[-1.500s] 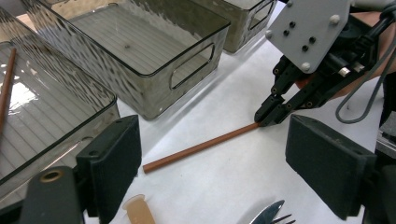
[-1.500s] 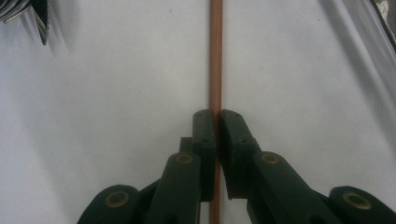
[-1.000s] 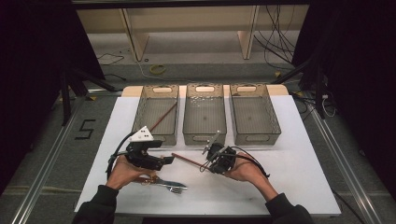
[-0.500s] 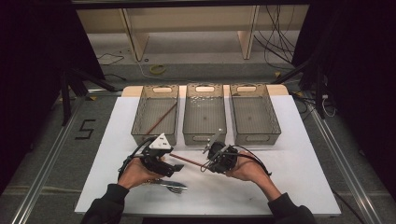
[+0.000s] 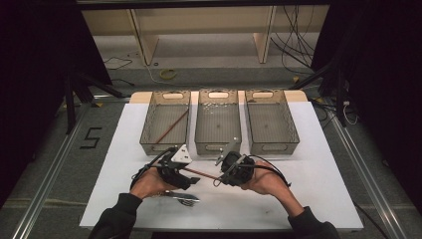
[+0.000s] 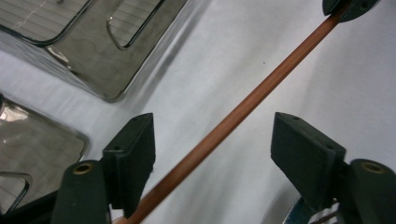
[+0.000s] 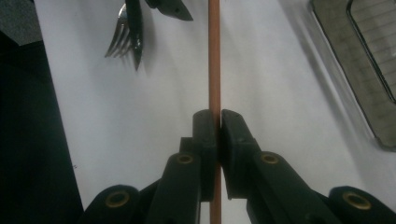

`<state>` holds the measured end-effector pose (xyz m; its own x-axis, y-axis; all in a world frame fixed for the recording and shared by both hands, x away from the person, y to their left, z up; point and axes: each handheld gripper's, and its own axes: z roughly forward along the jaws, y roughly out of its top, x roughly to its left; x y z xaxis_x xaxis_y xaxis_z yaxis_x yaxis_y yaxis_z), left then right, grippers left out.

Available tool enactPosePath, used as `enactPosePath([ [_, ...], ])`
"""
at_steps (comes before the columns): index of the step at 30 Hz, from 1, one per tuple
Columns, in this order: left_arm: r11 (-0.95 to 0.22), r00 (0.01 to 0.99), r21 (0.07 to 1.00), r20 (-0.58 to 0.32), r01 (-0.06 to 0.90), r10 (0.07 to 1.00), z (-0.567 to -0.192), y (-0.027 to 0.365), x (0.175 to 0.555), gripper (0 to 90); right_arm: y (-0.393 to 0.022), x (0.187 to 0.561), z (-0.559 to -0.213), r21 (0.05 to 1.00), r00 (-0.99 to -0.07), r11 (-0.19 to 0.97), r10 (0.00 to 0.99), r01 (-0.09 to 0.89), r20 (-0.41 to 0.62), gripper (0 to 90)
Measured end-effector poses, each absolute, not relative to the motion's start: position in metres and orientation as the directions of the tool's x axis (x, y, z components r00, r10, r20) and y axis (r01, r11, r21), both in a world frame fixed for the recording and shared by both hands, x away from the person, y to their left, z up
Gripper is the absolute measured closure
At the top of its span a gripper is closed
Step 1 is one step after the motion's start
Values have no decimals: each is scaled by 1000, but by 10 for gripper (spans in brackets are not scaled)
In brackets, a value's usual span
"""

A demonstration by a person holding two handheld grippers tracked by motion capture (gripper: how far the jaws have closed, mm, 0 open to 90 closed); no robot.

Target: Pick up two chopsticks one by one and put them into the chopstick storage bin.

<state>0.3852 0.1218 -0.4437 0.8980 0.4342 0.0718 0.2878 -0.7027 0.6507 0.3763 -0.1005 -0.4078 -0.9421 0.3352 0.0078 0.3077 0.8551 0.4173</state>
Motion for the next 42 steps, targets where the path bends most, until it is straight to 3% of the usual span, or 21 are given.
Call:
enactPosePath([
  [10, -751, 915, 615, 113, 241, 387, -439, 121, 381, 469, -98, 368, -400, 432, -951, 857, 311, 280, 1, 858],
  [17, -777, 937, 595, 110, 204, 330, -437, 121, 377, 632, -98, 366, -398, 437, -961, 865, 277, 246, -6, 858],
  [31, -831, 971, 543, 108, 121, 213, -433, 113, 366, 766, -105, 366, -396, 452, -980, 879, 195, 153, -46, 840],
  [34, -828, 979, 552, 93, 100, 181, -432, 109, 362, 815, -112, 371, -393, 471, -973, 867, 220, 164, -67, 806],
  [42, -797, 959, 574, 72, 187, 276, -427, 113, 366, 831, -124, 376, -379, 555, -945, 801, 318, 225, -76, 578],
])
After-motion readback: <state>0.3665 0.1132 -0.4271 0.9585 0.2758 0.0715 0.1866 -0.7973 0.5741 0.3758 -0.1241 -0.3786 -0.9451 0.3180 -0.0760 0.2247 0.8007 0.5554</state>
